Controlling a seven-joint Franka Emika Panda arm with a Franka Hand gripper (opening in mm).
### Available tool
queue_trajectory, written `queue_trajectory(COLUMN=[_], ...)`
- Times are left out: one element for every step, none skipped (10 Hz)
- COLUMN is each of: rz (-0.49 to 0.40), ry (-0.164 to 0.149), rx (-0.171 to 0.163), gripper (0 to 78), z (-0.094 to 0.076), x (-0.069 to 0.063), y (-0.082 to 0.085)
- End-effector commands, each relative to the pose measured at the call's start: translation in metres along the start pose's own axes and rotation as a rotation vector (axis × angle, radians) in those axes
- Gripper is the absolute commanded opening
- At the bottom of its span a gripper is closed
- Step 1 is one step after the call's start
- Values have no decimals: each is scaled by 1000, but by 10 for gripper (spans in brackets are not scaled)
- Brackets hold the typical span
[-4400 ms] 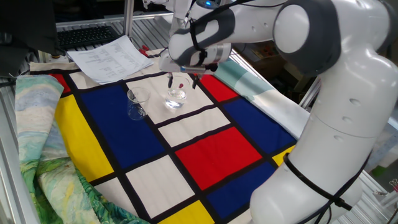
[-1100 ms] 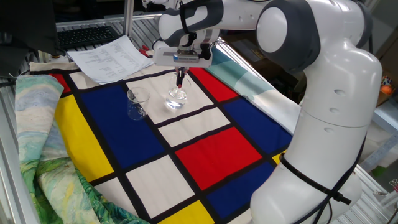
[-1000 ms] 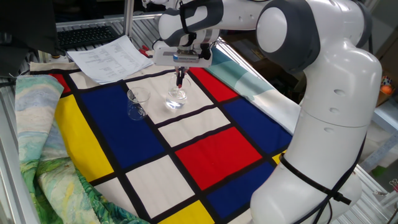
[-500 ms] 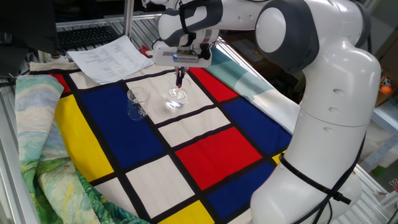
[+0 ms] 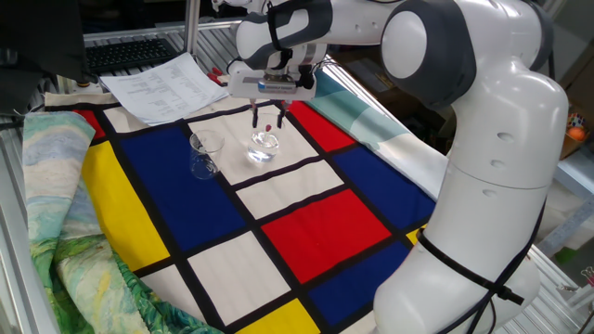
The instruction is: Transfer liquid using a dropper
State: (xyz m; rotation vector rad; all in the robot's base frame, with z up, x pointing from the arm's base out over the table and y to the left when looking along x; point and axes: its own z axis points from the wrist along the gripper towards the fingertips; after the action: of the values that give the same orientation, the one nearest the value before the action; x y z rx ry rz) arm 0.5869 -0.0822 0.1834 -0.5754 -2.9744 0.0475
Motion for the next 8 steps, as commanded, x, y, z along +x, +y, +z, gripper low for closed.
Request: queue_trajectory(rz=[0,0,0,0,-1,0,1,2], ry=[-4,-4,-4,-4,-3,-3,-4,-5], rx=[0,0,0,0,-2,-2,-1,-1], gripper=[775,775,775,775,775,775,775,775], z=[0,0,0,0,17,17,17,17], x=[-2,-2,-2,-2,4,4,4,4], y=[1,1,1,1,4,4,4,4])
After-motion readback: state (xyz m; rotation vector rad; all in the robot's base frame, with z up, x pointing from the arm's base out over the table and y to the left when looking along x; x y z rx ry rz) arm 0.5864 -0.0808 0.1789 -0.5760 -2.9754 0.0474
